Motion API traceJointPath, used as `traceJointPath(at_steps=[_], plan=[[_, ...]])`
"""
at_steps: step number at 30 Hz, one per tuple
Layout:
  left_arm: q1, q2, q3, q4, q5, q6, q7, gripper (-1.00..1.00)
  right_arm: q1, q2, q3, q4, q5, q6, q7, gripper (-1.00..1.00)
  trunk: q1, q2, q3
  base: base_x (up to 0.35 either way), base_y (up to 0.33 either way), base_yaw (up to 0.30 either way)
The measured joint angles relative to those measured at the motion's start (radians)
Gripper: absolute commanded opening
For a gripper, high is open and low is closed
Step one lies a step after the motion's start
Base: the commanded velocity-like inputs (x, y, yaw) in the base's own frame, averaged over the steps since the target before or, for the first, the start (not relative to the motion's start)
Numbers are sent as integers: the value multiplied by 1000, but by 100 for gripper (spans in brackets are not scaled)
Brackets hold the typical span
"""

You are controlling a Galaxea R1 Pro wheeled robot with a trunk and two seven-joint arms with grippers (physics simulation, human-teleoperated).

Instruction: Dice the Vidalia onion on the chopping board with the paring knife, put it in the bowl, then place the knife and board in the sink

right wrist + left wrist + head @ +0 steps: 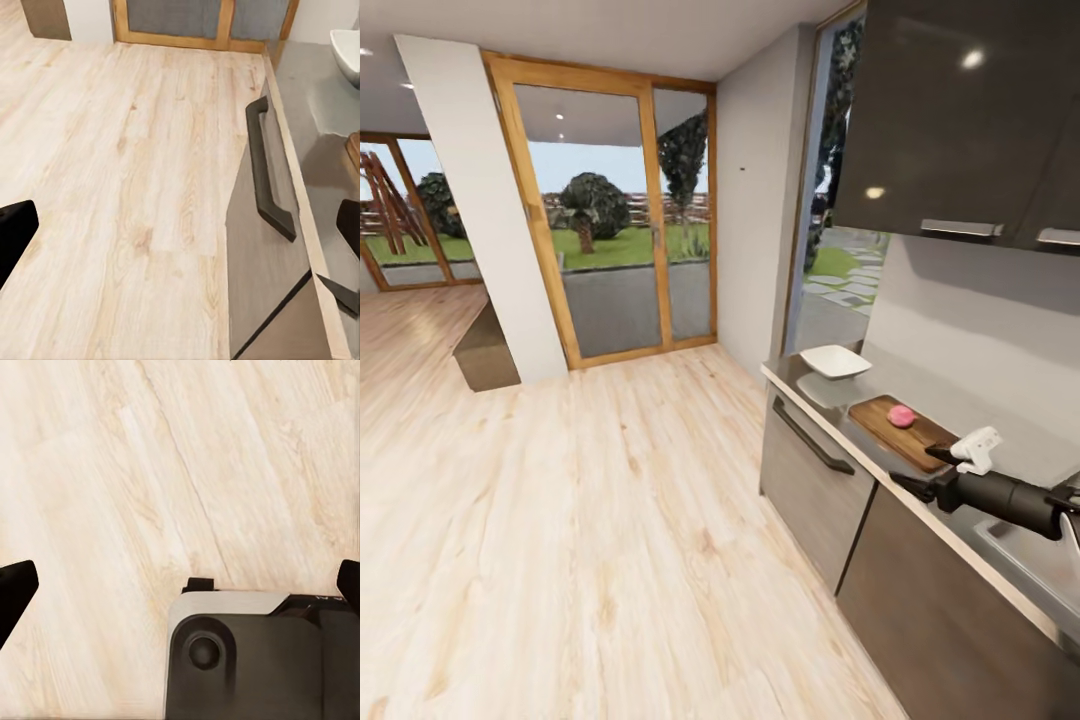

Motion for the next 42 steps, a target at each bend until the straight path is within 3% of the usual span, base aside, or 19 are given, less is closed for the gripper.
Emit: traceJointPath(at_steps=[11, 20, 24, 29, 36, 42], plan=[[0, 0, 0, 0, 0, 0, 0, 100, 0, 1, 5, 0, 1, -1, 1, 100, 0, 0, -6, 134, -285, 204], [0, 2, 0, 0, 0, -1, 0, 100, 0, 1, 4, 0, 1, -20, 4, 100, 0, 0, -7, 7, -174, 27], [0, 0, 3, 4, 3, -3, 0, 100, 3, 24, 17, 23, -11, -36, 22, 100, 0, 0, -7, 0, 0, 0], [0, 0, 4, 3, 3, -3, 0, 100, 4, 52, -1, 14, -39, -7, 29, 100, 0, 0, -7, 0, 0, 0], [0, 1, 5, 3, 3, -3, 0, 100, 4, 91, -7, 14, -39, -2, 69, 100, 0, 0, -7, 0, 0, 0], [0, 0, 4, 3, 3, -3, 0, 100, 4, 93, -22, 14, -39, -2, 102, 100, 0, 0, -7, 0, 0, 0]])
